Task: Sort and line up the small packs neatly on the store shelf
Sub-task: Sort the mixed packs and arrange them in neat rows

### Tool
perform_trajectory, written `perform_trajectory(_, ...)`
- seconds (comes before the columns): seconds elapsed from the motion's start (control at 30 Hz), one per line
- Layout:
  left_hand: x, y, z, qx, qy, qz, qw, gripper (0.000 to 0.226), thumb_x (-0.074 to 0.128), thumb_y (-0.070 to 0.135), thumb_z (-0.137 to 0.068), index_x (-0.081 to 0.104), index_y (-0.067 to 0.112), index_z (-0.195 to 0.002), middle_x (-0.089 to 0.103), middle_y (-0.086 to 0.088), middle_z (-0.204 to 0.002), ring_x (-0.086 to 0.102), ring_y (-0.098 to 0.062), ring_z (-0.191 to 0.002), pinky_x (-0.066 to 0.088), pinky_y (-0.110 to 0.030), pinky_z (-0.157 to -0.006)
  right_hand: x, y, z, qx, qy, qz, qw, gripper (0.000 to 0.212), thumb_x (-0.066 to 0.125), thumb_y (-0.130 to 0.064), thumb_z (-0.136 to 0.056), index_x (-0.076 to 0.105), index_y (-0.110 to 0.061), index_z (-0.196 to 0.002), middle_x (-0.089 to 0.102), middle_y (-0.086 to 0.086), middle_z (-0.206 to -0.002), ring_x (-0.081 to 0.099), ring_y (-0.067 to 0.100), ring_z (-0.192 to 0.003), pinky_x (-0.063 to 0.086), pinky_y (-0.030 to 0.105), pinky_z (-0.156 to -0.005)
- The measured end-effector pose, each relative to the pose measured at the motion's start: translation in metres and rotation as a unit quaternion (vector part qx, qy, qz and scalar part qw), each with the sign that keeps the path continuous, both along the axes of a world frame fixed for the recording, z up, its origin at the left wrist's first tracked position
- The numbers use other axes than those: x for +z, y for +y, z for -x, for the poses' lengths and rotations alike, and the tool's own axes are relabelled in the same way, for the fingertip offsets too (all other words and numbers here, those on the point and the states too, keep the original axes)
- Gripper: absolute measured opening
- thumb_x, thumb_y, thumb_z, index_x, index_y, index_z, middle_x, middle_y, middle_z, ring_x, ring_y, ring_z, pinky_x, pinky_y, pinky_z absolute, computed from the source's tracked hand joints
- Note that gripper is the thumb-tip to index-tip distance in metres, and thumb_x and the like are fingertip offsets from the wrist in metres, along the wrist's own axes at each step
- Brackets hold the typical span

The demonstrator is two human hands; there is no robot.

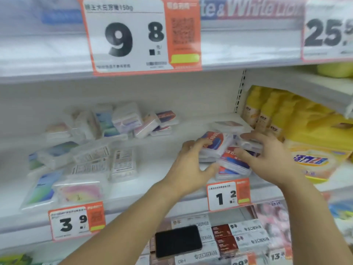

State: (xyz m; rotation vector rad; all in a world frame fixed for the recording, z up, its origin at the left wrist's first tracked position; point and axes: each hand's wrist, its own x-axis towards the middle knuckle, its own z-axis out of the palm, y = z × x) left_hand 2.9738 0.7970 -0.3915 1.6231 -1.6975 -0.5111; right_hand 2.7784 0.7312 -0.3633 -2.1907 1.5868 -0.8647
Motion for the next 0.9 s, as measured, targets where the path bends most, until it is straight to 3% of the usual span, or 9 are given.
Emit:
perform_trajectory(0.17, 0.003, -0.001, -0.002, -0.042, -0.025, -0.009, 0.999, 0.057, 0.064, 0.041, -0.085, 0.04, 0.042, -0.138, 0.043, 0.002, -0.131, 0.04, -0.019, -0.123, 0.036, -0.033, -0.106, 0.003, 0.0, -0.001, -0.029, -0.014, 0.0, 0.999, 0.047, 0.06, -0.053, -0.087, 0.064, -0.023, -0.123, 0.062, 0.01, -0.131, 0.054, 0.032, -0.122, 0.042, 0.041, -0.1)
perform_trajectory(0.3, 0.01, 0.014, -0.021, -0.055, -0.032, -0.011, 0.998, 0.065, 0.063, 0.035, -0.087, 0.032, 0.037, -0.144, 0.041, 0.004, -0.136, 0.042, -0.012, -0.126, 0.033, -0.023, -0.107, 0.011, 0.01, -0.022, -0.073, 0.031, 0.03, 0.996, 0.051, 0.059, -0.064, -0.083, 0.061, -0.035, -0.126, 0.054, 0.006, -0.14, 0.039, 0.037, -0.133, 0.025, 0.055, -0.11)
perform_trajectory(0.43, 0.024, 0.043, -0.05, -0.016, -0.13, 0.011, 0.991, 0.045, 0.058, 0.039, -0.089, 0.049, 0.028, -0.131, 0.051, 0.005, -0.129, 0.045, -0.014, -0.121, 0.038, -0.035, -0.104, 0.012, 0.019, -0.058, 0.001, 0.054, 0.063, 0.997, 0.053, 0.058, -0.063, -0.078, 0.061, -0.038, -0.125, 0.051, 0.0, -0.143, 0.034, 0.032, -0.138, 0.018, 0.06, -0.113)
perform_trajectory(0.5, 0.032, 0.061, -0.074, 0.021, -0.193, 0.036, 0.98, 0.038, 0.053, 0.044, -0.086, 0.06, 0.026, -0.12, 0.058, 0.007, -0.12, 0.049, -0.014, -0.116, 0.041, -0.039, -0.099, 0.01, 0.022, -0.077, 0.035, 0.035, 0.079, 0.996, 0.053, 0.056, -0.058, -0.074, 0.065, -0.033, -0.12, 0.055, 0.001, -0.137, 0.038, 0.03, -0.135, 0.024, 0.058, -0.112)
perform_trajectory(0.6, 0.041, 0.088, -0.119, 0.1, -0.258, 0.055, 0.959, 0.041, 0.048, 0.051, -0.082, 0.065, 0.027, -0.111, 0.063, 0.007, -0.112, 0.052, -0.018, -0.111, 0.043, -0.043, -0.095, 0.009, 0.03, -0.115, 0.107, -0.034, 0.111, 0.987, 0.047, 0.058, -0.045, -0.078, 0.067, -0.024, -0.119, 0.059, 0.004, -0.126, 0.049, 0.029, -0.122, 0.04, 0.043, -0.104)
perform_trajectory(0.7, 0.041, 0.115, -0.162, 0.161, -0.312, -0.001, 0.936, 0.056, 0.041, 0.063, -0.076, 0.065, 0.03, -0.115, 0.063, 0.007, -0.12, 0.05, -0.022, -0.117, 0.042, -0.045, -0.099, 0.008, 0.038, -0.165, 0.166, -0.066, 0.075, 0.981, 0.044, 0.068, -0.031, -0.084, 0.06, -0.024, -0.127, 0.05, 0.001, -0.13, 0.051, 0.022, -0.119, 0.039, 0.026, -0.094)
perform_trajectory(0.77, 0.037, 0.128, -0.181, 0.162, -0.309, -0.058, 0.935, 0.066, 0.035, 0.074, -0.075, 0.061, 0.034, -0.121, 0.058, 0.012, -0.13, 0.047, -0.018, -0.124, 0.039, -0.045, -0.105, 0.007, 0.035, -0.191, 0.199, -0.042, 0.011, 0.979, 0.05, 0.069, -0.03, -0.086, 0.052, -0.029, -0.133, 0.04, -0.003, -0.137, 0.046, 0.017, -0.125, 0.036, 0.021, -0.095)
perform_trajectory(0.83, 0.027, 0.137, -0.193, 0.152, -0.255, -0.087, 0.951, 0.075, 0.027, 0.082, -0.074, 0.06, 0.035, -0.122, 0.057, 0.016, -0.13, 0.047, -0.012, -0.123, 0.04, -0.039, -0.104, 0.009, 0.02, -0.211, 0.207, 0.02, -0.028, 0.978, 0.056, 0.068, -0.032, -0.085, 0.046, -0.034, -0.137, 0.034, -0.001, -0.141, 0.036, 0.02, -0.133, 0.037, 0.026, -0.1)
perform_trajectory(0.9, 0.015, 0.141, -0.196, 0.164, -0.234, -0.056, 0.957, 0.076, 0.022, 0.084, -0.076, 0.063, 0.035, -0.116, 0.061, 0.017, -0.123, 0.049, -0.012, -0.117, 0.042, -0.038, -0.099, 0.016, -0.004, -0.23, 0.184, 0.099, -0.037, 0.977, 0.069, 0.072, -0.037, -0.081, 0.039, -0.036, -0.142, 0.033, 0.007, -0.141, 0.032, 0.029, -0.136, 0.037, 0.034, -0.102)
